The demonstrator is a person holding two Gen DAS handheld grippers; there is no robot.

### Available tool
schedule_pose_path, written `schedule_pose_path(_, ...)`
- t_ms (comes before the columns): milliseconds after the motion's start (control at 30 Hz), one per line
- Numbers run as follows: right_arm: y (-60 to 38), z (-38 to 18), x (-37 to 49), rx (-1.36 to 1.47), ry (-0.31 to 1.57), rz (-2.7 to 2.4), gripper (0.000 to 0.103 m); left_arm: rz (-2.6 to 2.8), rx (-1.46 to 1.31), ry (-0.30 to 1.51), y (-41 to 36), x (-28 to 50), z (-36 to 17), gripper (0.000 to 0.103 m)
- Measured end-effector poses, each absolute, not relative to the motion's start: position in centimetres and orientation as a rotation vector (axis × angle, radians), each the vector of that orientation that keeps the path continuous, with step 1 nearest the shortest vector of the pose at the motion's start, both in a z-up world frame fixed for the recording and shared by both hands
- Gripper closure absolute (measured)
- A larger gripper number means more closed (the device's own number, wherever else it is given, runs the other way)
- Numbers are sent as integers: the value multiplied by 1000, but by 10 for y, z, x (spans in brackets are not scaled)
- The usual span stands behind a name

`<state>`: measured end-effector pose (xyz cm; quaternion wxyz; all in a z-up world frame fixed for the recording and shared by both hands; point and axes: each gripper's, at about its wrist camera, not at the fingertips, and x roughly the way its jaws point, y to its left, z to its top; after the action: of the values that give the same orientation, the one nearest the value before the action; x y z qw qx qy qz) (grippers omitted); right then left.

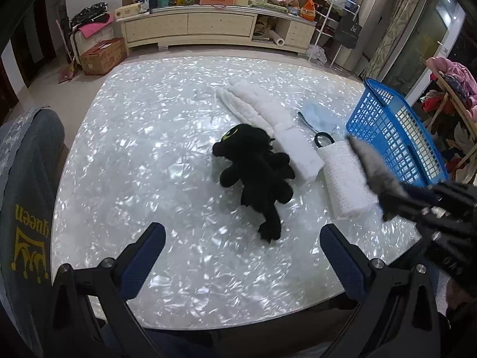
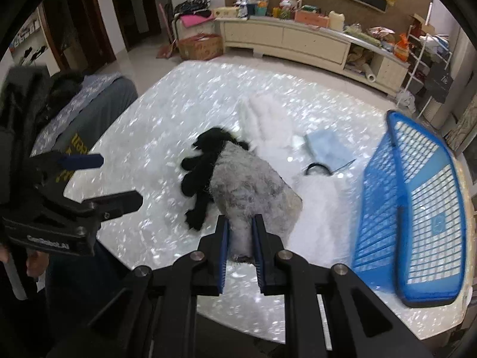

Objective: Organize soft objects
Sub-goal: 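Grasp the grey-speckled cloth with the right gripper and lift it, then drop the cloth into the blue basket with the right gripper while the left gripper grasps the black plush toy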

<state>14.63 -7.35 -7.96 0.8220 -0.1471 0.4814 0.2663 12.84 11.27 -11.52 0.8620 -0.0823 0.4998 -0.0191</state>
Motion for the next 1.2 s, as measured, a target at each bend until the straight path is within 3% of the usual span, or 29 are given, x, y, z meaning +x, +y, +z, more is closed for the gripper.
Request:
schedule_pose_path(800,-199,-32,213,-282,917,252,88,20,-119,1208,94,247,-195,0)
schedule_pose_path(1133,-215,-80,246,-295,1042,199,87,24,-56,1242,84,265,-224,0)
schedule_pose_path(1200,-214,-93,250,-292,1078,198,87,35,-51,1264,84,268,-230,10)
